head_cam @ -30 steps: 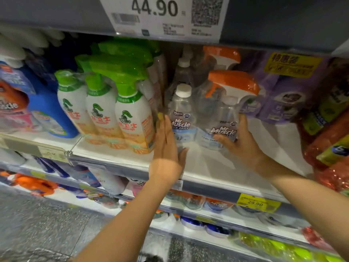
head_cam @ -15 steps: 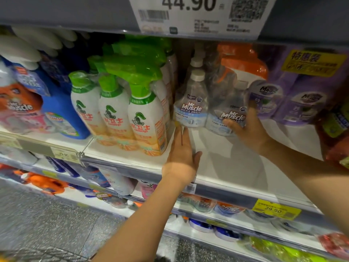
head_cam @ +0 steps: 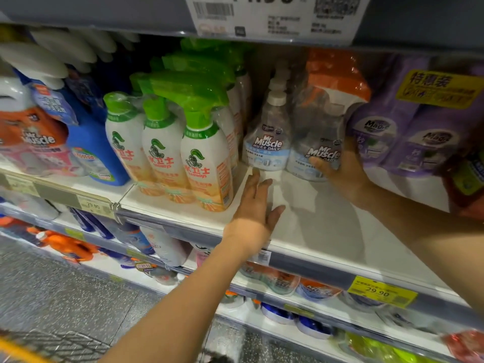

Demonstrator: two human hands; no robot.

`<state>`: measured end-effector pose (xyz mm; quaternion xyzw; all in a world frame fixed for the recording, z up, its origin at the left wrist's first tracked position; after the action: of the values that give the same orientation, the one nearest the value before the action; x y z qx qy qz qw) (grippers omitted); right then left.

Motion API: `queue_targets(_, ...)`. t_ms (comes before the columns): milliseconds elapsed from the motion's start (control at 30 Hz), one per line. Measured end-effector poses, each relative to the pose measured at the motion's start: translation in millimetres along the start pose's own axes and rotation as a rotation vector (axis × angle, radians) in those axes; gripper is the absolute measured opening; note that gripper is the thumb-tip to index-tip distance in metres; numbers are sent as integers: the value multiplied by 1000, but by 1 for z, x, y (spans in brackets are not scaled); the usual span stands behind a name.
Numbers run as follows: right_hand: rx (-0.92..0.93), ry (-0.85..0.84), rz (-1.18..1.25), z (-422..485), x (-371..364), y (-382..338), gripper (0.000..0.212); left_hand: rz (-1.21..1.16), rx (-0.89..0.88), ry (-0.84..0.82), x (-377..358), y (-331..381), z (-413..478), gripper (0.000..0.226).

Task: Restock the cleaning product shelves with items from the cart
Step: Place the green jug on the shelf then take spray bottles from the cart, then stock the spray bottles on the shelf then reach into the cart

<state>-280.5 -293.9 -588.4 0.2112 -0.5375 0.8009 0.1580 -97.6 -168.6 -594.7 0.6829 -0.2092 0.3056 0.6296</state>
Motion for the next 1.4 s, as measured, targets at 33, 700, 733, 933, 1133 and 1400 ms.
queue_targets(33, -30, 6, 39, -4, -2, 0, 105, -82, -49, 57, 11, 5, -5, 47)
queue_targets(700, 58, -75, 441, -226, -10, -154, 7, -603, 183, 410, 148, -52, -274, 8)
queue_targets(733, 74, -137, 468, -242, -20, -168, 7, -591, 211, 438, 156, -64, -295, 8)
queue_targets(933, 185, -446, 603, -315, -82, -248, 5, -470, 481, 583, 196, -145, -431, 8)
queue_targets(1133, 295, -747, 695, -386, -160, -325, 9, -145, 870, 589, 198, -243, -572, 16)
queue_targets(1400, 508, -1393, 263, -512, -294, -386, 30, 96, 1226, -11, 131, -341, -676, 70)
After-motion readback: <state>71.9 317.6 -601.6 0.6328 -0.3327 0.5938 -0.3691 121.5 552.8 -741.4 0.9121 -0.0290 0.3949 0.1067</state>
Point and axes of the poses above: each hand's wrist, its own z-axis towards the middle knuckle, its own x-axis out of the back of the hand, y = z × x, the point moved 9 cm from there along z, towards the middle knuckle, and after that the axes turned 13 degrees about x, right-handed, at the moved point
